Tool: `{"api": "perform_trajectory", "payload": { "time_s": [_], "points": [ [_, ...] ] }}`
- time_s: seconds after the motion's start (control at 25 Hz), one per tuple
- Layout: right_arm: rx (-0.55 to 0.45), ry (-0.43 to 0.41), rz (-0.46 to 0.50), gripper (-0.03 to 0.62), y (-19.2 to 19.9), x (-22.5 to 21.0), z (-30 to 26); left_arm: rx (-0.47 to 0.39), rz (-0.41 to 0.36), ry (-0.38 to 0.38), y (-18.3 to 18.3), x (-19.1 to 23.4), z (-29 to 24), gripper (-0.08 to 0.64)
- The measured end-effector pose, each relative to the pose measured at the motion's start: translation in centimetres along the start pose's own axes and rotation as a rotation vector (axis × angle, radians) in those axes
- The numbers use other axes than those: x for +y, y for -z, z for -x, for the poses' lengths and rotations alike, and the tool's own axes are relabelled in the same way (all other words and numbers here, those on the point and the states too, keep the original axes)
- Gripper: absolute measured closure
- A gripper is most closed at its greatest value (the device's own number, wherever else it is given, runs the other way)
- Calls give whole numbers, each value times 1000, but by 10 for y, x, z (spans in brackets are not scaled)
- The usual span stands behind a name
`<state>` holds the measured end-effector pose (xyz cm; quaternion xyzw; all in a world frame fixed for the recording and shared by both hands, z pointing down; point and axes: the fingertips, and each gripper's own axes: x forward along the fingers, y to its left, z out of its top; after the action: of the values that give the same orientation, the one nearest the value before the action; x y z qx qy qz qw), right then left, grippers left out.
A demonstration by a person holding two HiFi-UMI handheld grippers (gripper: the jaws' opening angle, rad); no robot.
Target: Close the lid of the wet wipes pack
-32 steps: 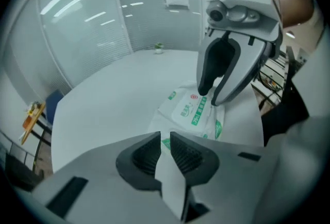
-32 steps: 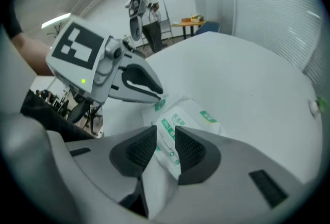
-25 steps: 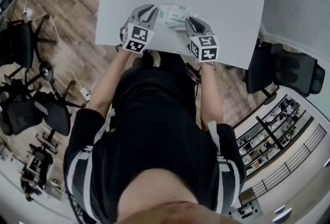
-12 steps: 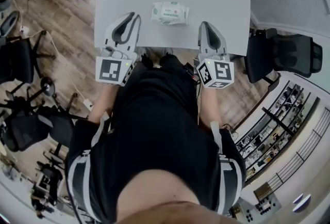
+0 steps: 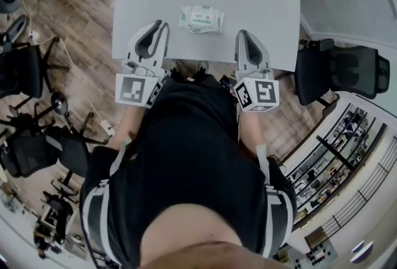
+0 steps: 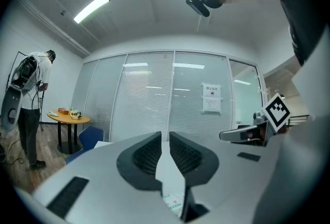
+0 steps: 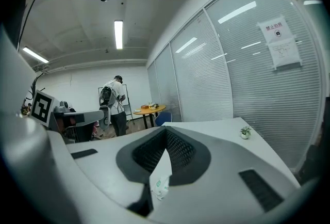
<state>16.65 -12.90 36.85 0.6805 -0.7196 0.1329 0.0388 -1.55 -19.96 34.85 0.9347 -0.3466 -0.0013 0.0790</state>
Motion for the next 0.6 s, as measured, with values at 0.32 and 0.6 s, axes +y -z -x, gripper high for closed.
{"api": "perform_trajectory", "payload": {
  "time_s": [0.32, 0.6],
  "points": [
    [-2, -37, 15, 571, -5, -14, 2, -20, -38, -14, -6, -17, -13, 495],
    [3, -37, 26, 571, -3, -21, 6, -23, -27, -22, -5, -25, -16, 495]
  ]
}}
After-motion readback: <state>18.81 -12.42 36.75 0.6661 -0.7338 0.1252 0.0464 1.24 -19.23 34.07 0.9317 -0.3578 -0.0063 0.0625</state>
